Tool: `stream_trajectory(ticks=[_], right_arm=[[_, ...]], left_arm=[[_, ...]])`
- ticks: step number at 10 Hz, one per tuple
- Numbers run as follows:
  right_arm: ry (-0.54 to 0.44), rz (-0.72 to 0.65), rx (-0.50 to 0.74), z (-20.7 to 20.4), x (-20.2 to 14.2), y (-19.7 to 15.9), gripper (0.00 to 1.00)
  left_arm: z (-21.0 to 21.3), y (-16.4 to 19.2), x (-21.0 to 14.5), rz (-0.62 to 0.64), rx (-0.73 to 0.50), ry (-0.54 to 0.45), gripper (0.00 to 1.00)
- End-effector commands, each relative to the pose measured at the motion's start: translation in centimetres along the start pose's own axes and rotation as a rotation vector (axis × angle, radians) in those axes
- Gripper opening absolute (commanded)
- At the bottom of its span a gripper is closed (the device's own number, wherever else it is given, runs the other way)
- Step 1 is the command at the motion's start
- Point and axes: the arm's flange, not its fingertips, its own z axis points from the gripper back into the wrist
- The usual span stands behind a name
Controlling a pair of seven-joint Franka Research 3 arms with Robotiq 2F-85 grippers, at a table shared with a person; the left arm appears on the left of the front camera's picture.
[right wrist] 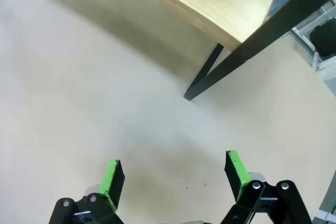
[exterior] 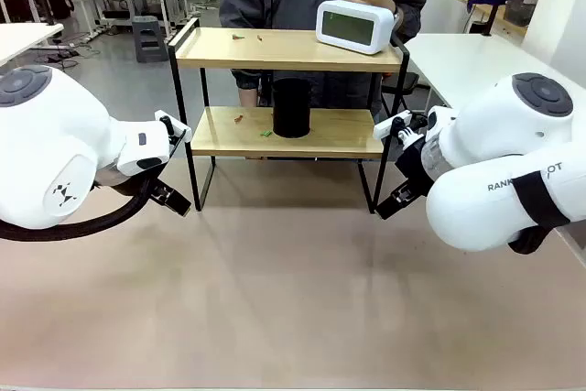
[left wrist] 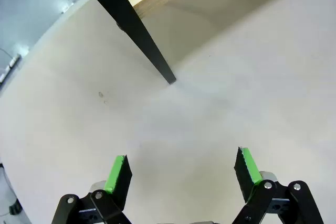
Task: Clean the shelf.
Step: Pick up the Duster from the human.
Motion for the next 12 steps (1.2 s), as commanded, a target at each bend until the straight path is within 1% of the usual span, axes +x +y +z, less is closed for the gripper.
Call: stream_trajectory(ticks=[1, 11, 12], right_arm=[[0.0, 0.0, 0.0, 0.0, 0.0, 0.0, 1.0], [0.0, 0.001, 0.0, 0.0, 0.0, 0.0, 1.0], [0.013, -0.041, 0.072, 3.7, 0.3, 0.3, 1.0]], left_arm=[[0.0, 0.0, 0.0, 0.0, 0.0, 0.0, 1.0], [0.0, 0.0, 0.0, 0.0, 0.0, 0.0, 1.0], [3.6, -1.1, 0.6, -0.056, -0.143, -0.034, 1.0]])
